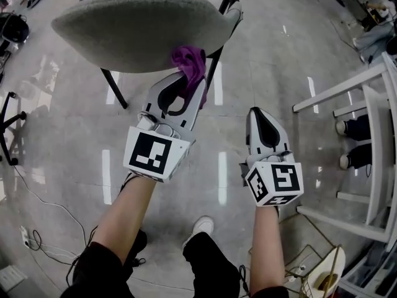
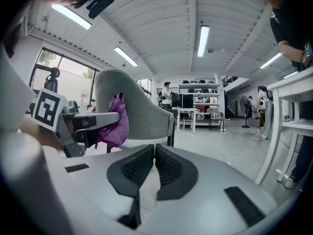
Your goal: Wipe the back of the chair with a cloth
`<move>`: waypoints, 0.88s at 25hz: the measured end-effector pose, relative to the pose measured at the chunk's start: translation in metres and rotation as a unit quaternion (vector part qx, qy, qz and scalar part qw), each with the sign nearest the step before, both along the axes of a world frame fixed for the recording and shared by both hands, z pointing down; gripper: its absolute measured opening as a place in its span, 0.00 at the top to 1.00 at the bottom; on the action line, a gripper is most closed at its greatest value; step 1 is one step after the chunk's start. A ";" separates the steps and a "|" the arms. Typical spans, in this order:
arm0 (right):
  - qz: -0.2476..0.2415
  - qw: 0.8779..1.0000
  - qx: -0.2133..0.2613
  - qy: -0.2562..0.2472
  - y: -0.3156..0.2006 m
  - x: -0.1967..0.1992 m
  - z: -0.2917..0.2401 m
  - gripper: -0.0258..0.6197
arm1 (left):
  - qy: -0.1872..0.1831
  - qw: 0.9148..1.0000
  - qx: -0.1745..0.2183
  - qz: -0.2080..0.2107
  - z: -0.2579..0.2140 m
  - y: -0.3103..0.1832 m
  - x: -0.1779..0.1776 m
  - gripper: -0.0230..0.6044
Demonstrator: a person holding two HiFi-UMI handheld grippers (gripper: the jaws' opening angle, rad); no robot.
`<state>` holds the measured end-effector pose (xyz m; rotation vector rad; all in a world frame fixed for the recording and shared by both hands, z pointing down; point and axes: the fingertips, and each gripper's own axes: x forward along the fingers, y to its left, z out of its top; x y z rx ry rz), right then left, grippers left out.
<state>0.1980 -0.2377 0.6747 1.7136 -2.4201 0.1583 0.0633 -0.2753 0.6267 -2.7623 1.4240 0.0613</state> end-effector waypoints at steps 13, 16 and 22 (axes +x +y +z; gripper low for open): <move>-0.097 0.995 0.004 -0.009 -0.025 -0.175 0.007 0.92 | -0.029 0.984 0.058 -0.165 -0.010 0.032 -0.274 0.84; -0.106 0.994 0.012 0.003 -0.031 -0.193 0.014 0.92 | -0.027 0.972 0.065 -0.224 -0.003 0.016 -0.325 0.84; -0.094 0.995 0.012 0.015 -0.050 -0.171 0.036 0.92 | -0.025 0.975 0.071 -0.208 0.021 -0.023 -0.295 0.84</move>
